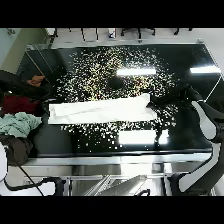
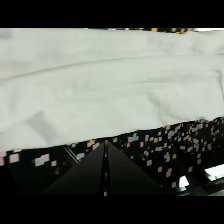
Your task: Fold the shirts.
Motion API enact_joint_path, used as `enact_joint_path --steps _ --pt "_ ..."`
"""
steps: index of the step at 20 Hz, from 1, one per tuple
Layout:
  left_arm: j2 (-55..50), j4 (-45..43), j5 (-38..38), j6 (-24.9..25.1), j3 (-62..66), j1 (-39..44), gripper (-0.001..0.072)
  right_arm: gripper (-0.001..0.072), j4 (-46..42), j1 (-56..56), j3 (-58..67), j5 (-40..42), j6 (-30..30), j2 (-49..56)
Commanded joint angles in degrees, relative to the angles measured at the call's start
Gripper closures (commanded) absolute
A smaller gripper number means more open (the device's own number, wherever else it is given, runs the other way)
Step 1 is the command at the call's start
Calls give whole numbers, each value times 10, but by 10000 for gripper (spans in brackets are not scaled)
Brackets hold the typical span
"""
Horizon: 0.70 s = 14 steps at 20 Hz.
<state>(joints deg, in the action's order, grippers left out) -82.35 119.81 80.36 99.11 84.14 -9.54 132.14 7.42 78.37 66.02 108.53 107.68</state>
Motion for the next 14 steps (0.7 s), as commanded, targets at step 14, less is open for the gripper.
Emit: enact_joint_path --steps 14 --pt "-341 25 -327 -96 170 457 695 693 4 9 184 215 -5 -298"
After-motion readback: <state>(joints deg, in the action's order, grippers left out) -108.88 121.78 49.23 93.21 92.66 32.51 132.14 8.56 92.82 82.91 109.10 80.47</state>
